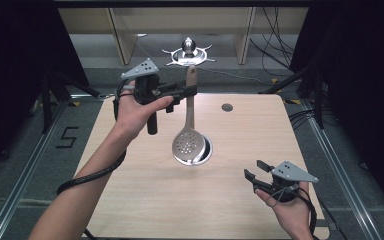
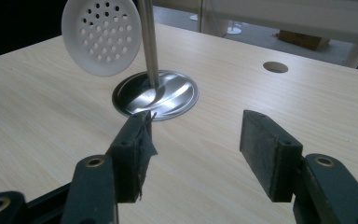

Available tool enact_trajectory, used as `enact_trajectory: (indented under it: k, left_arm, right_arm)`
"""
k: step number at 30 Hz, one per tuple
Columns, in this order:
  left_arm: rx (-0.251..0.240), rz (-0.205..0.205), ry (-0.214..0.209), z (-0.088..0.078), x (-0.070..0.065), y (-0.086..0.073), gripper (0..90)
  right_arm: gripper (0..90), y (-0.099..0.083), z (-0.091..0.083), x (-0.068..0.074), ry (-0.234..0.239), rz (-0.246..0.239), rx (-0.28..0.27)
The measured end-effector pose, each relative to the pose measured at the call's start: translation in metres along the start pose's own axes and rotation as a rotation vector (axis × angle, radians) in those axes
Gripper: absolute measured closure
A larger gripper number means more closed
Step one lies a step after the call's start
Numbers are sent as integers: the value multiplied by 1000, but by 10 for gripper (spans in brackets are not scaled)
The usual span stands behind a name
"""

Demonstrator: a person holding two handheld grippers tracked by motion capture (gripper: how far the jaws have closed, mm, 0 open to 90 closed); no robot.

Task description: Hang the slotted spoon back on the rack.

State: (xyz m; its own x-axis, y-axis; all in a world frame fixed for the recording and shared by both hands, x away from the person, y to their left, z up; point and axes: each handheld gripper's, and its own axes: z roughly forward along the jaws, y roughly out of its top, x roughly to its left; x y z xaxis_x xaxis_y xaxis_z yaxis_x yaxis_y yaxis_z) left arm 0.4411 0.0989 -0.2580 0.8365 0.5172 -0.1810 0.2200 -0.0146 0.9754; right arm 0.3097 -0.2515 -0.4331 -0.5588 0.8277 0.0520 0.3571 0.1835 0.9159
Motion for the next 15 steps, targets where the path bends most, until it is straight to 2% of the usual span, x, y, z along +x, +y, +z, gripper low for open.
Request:
enact_trajectory:
  k: [2,6,9,10,13,14,15]
  left_arm:
    - [0,13,16,-2,-2,0,667]
    - [4,37,36,-4,-4,-2,654]
    - [0,50,55,-7,-6,-3,635]
    - [3,67,67,-10,-6,-5,630]
    - [6,76,77,-12,-7,-7,619]
    - [10,88,87,-15,-7,-10,602]
    - [10,88,87,-15,-7,-10,590]
  right_arm:
    - [445,0,0,-2,-1,-23,-3]
    - [445,0,1,-1,3,-21,-1]
    - [445,1,0,-3,-17,-51,7]
    - [445,0,-1,1,-6,-2,21]
    - [445,0,-1,1,-6,3,24]
    - [445,0,-1,0,-10,-10,22]
    - [445,1,0,-3,-16,-51,6]
